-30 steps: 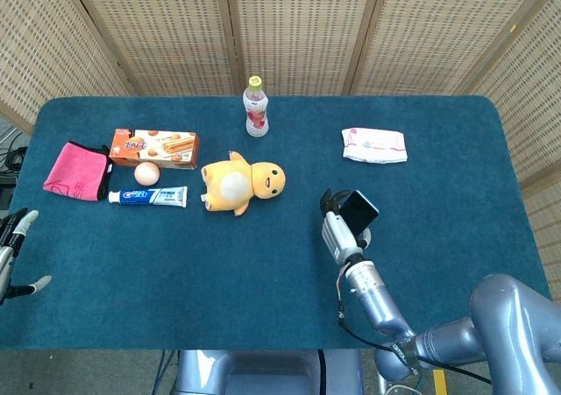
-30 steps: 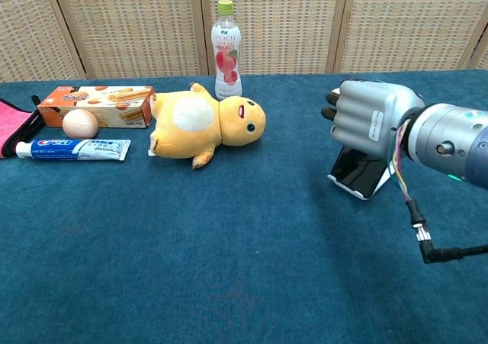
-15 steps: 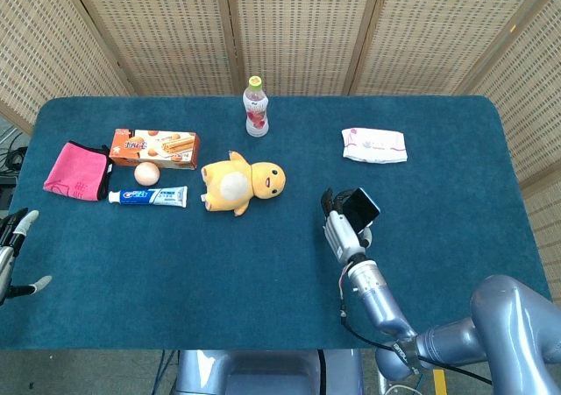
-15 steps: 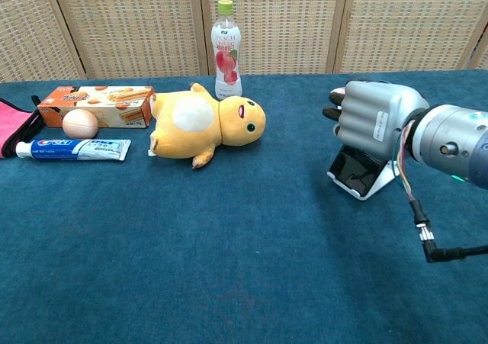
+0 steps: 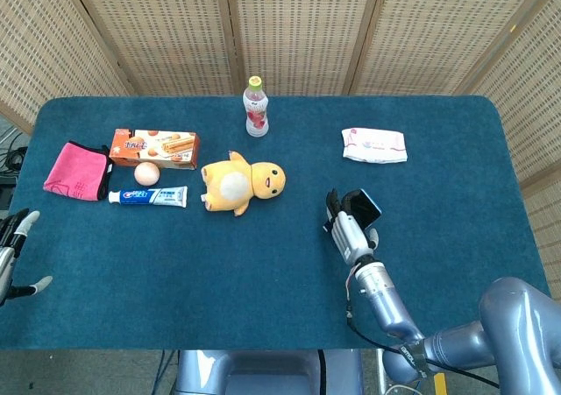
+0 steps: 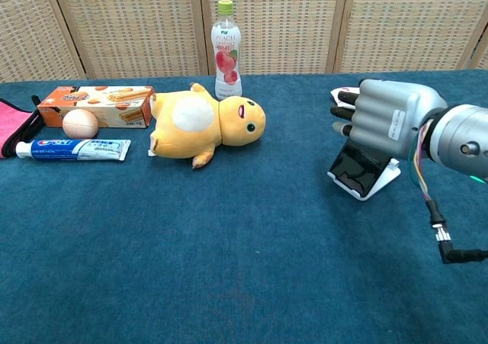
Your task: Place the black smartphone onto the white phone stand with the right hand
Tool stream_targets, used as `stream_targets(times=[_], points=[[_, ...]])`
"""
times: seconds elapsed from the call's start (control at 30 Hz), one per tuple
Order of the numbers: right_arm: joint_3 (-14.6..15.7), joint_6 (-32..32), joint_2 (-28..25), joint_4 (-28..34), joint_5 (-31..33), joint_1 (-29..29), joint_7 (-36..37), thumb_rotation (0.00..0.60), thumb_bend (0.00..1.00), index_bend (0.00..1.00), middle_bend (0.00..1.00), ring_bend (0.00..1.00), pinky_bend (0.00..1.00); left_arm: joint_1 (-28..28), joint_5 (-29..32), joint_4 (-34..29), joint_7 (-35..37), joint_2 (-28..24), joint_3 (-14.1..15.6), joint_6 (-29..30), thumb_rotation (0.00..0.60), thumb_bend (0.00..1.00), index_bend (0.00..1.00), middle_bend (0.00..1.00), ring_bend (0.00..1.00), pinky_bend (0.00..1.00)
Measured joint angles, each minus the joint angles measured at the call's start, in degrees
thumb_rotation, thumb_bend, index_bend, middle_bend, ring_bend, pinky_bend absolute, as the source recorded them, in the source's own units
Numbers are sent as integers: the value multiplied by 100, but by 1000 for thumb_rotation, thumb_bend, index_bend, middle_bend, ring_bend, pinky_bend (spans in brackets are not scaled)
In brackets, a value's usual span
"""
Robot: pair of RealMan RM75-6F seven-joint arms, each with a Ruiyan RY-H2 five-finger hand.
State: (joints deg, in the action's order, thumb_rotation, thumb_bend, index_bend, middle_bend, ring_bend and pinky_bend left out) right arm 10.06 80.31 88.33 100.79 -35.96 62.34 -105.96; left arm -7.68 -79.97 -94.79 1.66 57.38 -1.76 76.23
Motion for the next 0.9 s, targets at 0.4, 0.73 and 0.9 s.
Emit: stream_targets(times=[0.4, 0.73, 0.9], points=[[0, 265, -203, 410, -375, -162, 287, 600, 260, 0, 0, 0, 199, 28, -58, -6, 60, -28, 15, 61, 600, 0, 0, 0, 0, 0], [329, 1025, -1022, 1461, -1363, -808, 1406, 600, 260, 0, 0, 0, 139, 141, -273, -3, 357, -132, 54, 308, 600, 0, 0, 0, 0, 0], [583, 1384, -1458, 1399, -2117, -1533, 3398, 600, 225, 0, 0, 0, 68, 228, -489, 5, 461, -170, 115, 497, 600, 0, 0, 0, 0, 0]])
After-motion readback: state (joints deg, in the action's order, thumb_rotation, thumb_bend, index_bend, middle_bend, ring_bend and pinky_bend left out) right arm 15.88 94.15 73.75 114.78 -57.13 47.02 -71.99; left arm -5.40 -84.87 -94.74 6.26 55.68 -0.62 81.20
